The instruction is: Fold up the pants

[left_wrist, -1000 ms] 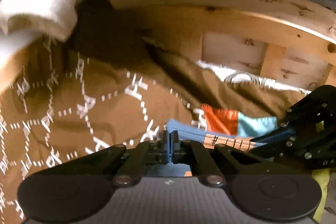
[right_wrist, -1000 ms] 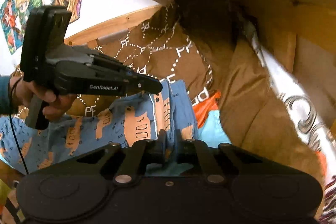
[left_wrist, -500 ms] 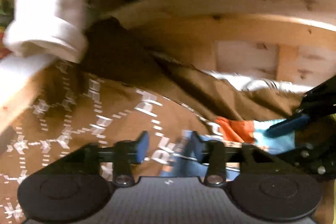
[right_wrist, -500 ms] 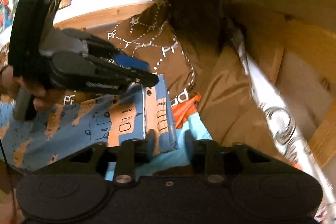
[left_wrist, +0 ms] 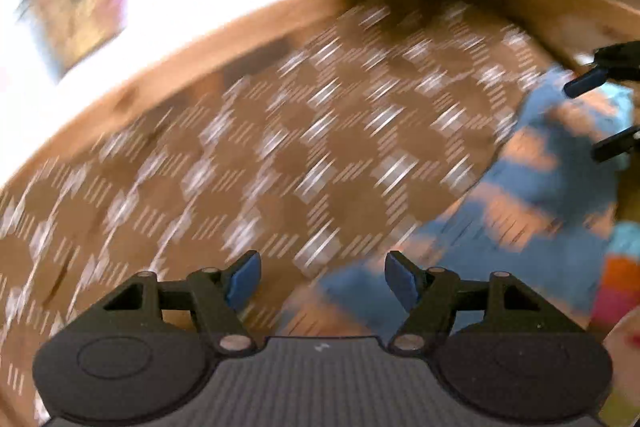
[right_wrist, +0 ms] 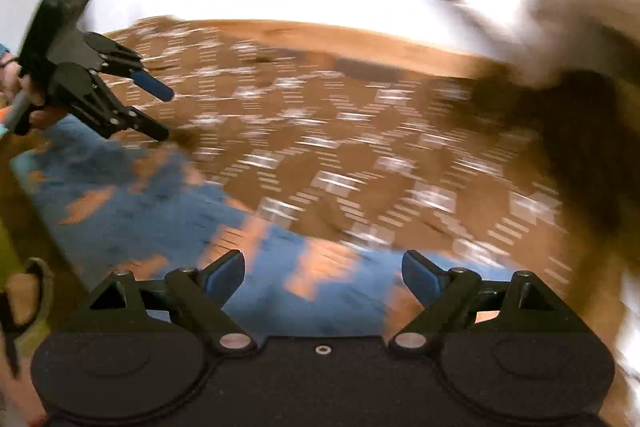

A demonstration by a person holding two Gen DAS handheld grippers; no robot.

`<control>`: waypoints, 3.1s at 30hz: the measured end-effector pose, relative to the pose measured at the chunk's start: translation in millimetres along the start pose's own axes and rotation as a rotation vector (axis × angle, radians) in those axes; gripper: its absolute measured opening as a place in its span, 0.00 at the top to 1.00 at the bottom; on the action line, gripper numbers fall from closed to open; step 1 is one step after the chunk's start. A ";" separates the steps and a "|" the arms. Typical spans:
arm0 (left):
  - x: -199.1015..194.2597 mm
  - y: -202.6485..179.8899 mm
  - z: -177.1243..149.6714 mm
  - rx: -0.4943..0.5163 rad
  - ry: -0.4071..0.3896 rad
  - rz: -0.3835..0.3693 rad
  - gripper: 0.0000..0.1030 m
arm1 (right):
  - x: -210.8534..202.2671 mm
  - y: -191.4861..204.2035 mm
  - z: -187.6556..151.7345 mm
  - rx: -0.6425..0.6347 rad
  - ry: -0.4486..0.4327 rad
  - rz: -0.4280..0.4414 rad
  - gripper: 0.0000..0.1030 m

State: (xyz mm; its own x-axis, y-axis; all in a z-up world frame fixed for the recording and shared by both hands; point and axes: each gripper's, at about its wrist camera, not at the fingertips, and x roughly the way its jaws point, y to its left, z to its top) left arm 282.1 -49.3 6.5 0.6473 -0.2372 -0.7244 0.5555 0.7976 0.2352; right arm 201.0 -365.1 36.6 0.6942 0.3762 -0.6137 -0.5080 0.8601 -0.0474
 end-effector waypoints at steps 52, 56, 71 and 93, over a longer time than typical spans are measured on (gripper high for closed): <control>28.5 -13.0 3.9 -0.065 0.041 0.061 0.43 | 10.1 -2.7 -2.0 0.013 0.055 -0.173 0.26; 34.3 -63.3 44.4 0.035 -0.071 -0.078 0.41 | -29.8 -7.5 -26.7 0.061 0.073 -0.269 0.25; 125.8 -218.1 108.7 0.251 -0.087 -0.197 0.39 | -65.1 -104.8 -73.7 0.412 0.135 -0.127 0.37; 78.5 -183.8 175.2 -0.267 0.175 -0.485 0.36 | -64.2 -40.1 -57.3 0.158 0.047 -0.302 0.87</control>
State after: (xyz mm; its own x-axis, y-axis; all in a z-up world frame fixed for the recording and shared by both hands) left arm 322.2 -311.7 19.9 0.2428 -0.5332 -0.8104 0.6010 0.7384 -0.3058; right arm 147.6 -443.5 32.8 0.7752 0.0836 -0.6262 -0.1955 0.9743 -0.1120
